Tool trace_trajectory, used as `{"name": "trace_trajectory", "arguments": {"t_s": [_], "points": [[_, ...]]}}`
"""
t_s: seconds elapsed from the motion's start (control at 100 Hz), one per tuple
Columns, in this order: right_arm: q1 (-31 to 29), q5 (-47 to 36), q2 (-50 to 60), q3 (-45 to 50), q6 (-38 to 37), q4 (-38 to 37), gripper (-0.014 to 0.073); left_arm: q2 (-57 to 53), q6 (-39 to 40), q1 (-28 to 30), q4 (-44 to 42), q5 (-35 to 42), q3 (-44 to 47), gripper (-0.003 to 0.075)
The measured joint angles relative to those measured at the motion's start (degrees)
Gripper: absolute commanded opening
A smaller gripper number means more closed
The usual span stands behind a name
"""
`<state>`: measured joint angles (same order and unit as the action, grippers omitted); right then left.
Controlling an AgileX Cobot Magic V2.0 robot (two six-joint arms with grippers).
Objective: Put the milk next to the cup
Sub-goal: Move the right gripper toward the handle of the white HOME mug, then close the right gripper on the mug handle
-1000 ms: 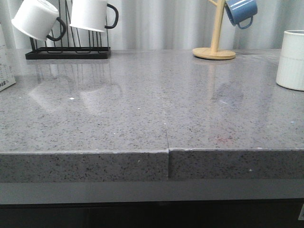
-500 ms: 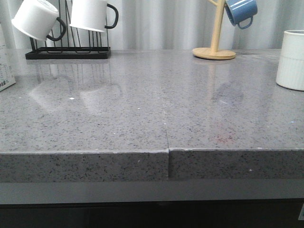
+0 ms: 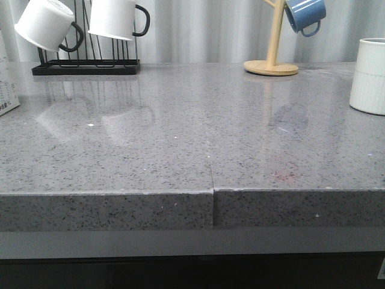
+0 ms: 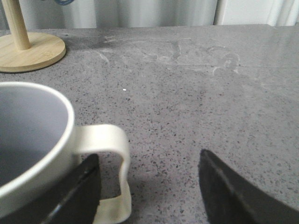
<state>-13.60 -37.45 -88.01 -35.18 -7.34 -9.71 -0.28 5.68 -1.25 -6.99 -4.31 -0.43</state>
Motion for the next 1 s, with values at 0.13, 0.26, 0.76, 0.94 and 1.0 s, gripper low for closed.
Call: {"name": "trace_trajectory", "arguments": {"t_s": [0.13, 0.26, 0.76, 0.94, 1.0], "points": [[0.0, -1.5, -2.6, -1.8, -0.6, -0.6, 0.0465, 0.0, 0.0, 0.0, 0.0, 0.0, 0.0, -0.0021], [0.0, -3.6, -5.6, -3.0, -1.2, -1.6, 0.0437, 0.0, 0.0, 0.0, 0.0, 0.0, 0.0, -0.0020], [0.0, -10.3, -8.6, -3.9, -2.0, -2.8, -0.0113, 0.0, 0.0, 0.0, 0.0, 0.0, 0.0, -0.0021], [0.4, -9.8, -7.1, -3.9, -1.9, -4.9, -0.0111, 0.0, 0.0, 0.0, 0.0, 0.0, 0.0, -0.0021], [1.2, -8.9, -5.5, -3.9, -1.9, -4.9, -0.0111, 0.0, 0.0, 0.0, 0.0, 0.0, 0.0, -0.0021]]}}
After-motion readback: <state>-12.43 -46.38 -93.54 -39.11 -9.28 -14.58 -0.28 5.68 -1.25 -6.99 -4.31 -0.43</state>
